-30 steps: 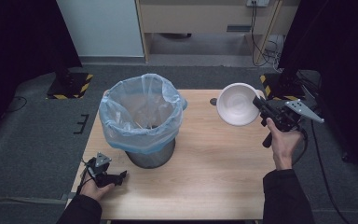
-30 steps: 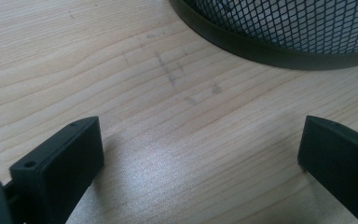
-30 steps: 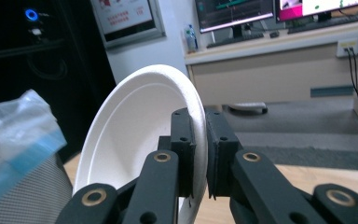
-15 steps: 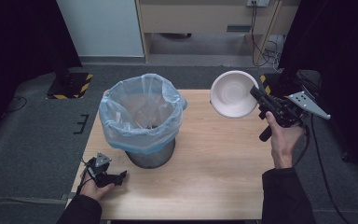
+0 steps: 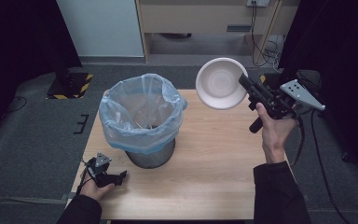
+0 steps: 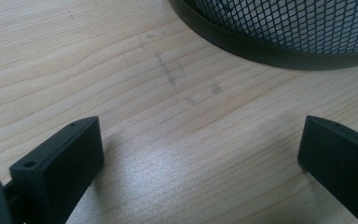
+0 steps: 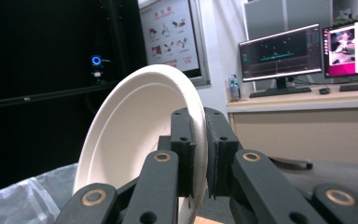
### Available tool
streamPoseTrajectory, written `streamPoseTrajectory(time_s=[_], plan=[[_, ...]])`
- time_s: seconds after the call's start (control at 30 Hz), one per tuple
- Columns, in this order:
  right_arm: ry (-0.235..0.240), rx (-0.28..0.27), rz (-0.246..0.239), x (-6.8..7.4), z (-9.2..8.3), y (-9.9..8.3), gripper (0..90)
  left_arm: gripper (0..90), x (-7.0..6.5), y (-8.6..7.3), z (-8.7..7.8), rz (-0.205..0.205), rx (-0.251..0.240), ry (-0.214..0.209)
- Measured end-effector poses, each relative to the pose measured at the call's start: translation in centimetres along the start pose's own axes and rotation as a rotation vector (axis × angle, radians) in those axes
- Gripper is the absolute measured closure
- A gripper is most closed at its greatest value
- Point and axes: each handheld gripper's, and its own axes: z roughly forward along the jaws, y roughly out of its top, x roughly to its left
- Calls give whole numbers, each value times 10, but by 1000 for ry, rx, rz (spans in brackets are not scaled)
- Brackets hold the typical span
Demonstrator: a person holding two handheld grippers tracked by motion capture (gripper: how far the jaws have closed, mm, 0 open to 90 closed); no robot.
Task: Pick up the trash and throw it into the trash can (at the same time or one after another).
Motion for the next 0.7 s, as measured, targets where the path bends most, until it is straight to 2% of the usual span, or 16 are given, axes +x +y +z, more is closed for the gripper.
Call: streamPoseTrajectory(time_s=[0.5,0.7], plan=[[76,5,-10,36,33,6,839,0,0,0,0,0,0,0],[114,20,-10,55,53,2,838,0,0,0,0,0,0,0]])
